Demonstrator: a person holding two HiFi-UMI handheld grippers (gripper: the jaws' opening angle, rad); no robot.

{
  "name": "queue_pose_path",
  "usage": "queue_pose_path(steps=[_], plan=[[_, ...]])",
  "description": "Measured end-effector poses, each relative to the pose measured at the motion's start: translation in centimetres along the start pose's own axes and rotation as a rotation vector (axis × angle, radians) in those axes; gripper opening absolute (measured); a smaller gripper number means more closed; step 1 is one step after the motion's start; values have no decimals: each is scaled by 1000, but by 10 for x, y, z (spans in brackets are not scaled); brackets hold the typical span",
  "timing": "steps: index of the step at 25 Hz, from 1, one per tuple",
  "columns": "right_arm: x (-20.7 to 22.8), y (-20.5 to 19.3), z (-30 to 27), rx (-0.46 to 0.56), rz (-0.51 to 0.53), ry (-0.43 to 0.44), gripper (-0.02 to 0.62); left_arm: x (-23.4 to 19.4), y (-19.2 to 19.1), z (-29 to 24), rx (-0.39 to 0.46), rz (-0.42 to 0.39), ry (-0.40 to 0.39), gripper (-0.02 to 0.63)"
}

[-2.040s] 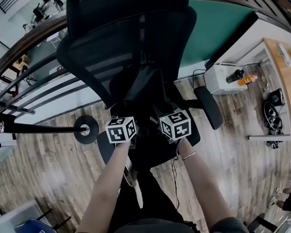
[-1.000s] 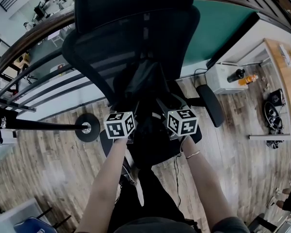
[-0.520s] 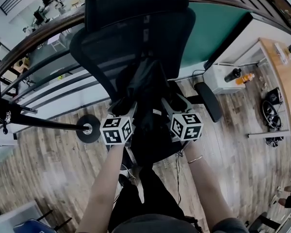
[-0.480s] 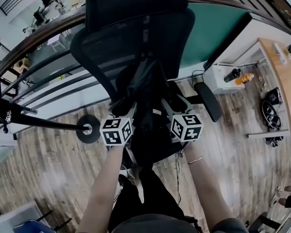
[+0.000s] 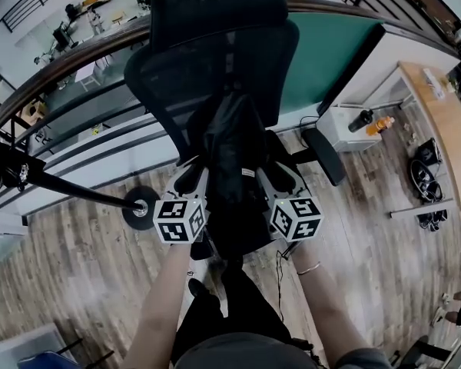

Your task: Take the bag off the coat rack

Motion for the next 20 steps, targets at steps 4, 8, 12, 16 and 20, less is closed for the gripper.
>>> queue_pose_path(steps=[4, 8, 12, 16, 20], plan=[[-19, -4, 20, 9, 15, 9, 150, 0, -4, 25, 8, 8, 8, 101], [-29, -3, 38, 27, 10, 2, 123, 3, -5, 45, 19, -1, 13, 80], [-42, -4, 61, 53, 24, -7, 38, 9, -5, 68, 33, -5, 6, 57], [-54, -5, 78, 62, 28, -3, 26, 14, -4, 86, 50, -28, -1, 41], [-63, -6, 92, 54, 55, -9, 12, 18, -6, 102, 65, -25, 2, 36]])
Point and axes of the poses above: the fingertips, and each gripper's own axes: z backward along the fingers, x to its right, y out of its top, the point moved 6 cm from there along z, backward along the fingers, and after that the axes turned 3 degrees about -x, right-handed, at the moved point
